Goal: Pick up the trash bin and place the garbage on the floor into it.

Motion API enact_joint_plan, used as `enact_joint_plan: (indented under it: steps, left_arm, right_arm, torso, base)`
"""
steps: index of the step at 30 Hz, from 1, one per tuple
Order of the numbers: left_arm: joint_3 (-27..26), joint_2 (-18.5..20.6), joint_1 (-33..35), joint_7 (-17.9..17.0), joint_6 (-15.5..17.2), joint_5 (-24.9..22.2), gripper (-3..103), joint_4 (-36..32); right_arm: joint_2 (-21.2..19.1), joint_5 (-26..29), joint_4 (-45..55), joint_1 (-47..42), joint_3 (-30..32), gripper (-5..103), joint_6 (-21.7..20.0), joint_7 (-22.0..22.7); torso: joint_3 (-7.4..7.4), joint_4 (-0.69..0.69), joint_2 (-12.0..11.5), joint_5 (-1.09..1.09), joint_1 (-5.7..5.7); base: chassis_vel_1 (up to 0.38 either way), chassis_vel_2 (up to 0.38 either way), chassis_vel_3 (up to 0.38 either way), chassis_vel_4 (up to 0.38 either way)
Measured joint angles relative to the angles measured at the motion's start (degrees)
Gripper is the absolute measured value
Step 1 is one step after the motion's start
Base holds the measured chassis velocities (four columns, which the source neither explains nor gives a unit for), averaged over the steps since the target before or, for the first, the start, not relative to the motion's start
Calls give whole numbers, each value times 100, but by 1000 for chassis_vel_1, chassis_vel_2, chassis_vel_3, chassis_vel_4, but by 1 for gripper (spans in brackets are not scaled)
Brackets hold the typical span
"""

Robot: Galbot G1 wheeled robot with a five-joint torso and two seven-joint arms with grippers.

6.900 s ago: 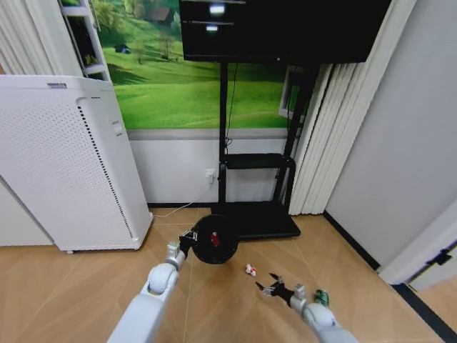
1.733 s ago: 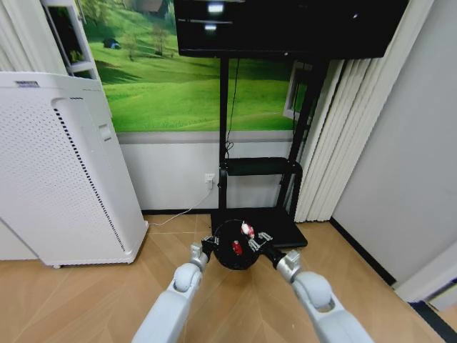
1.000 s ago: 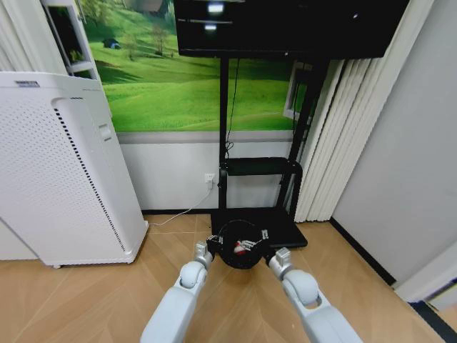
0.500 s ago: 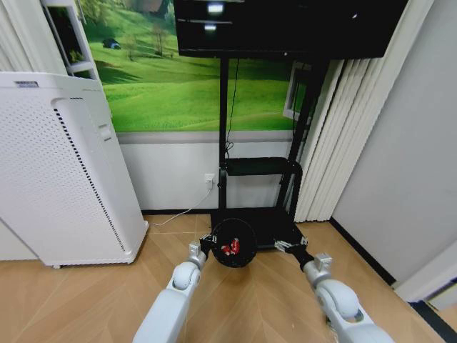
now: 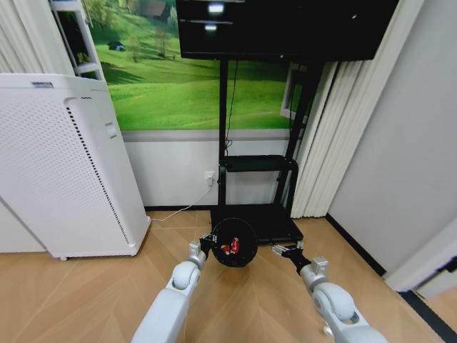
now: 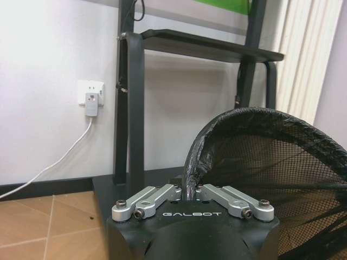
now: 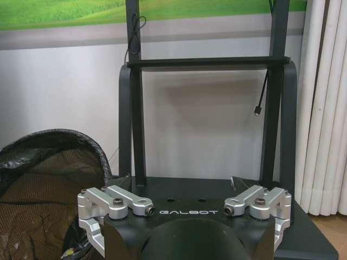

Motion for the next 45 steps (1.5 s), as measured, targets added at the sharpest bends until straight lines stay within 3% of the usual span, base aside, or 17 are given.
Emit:
enact_joint_plan:
  steps: [24,27,28,31,34,41,45]
  left_arm:
    - [-50,-50,75,5,-7,41,4,-29]
    - [-112,-34,151,-3,-8,50,4,-87]
    - [-112,-34,151,-3,-8,50,4,-87]
    - [-182,-15,216,-1,-8,51,4,-159]
    - [-253,-17,276,15,-13,56,4,-217]
    - [-357,-83,326,51,-28,104,4,-290]
    - [-395,-112,347,66,-33,121,4,-351]
  right_arm:
    - [42,-65,-632,174,-162,100,300,-304]
    - [143,-50,-1268,315,-206,100,275,232]
    - [143,-50,-1268,315,-206,100,275,232]
    - [162,-110,-1909,424,-205,100,188,870]
    - [82,-6,-2204,349,-103,100,53,1219]
    - [47,142,-2284,-100,-35,100,-397,1550]
    - [149,647,-2148,-458,-124,100,-897,1812]
  torso:
    - [2,-1,0,2,3]
    - [2,4,0,1,3]
    - [2,4,0,1,3]
    - [2,3,-1,2,3]
    - [2,2,0,2,3]
    - [2,-3,0,1,2]
    - [2,-2,0,2,2]
  base:
    - [-111,-138,107,138]
    - [33,55,-19,-35]
    - [69,83,-28,-71]
    - [57,44,-29,-64]
    - [17,17,-5,-20]
    - [0,0,0,0]
    - [0,0,0,0]
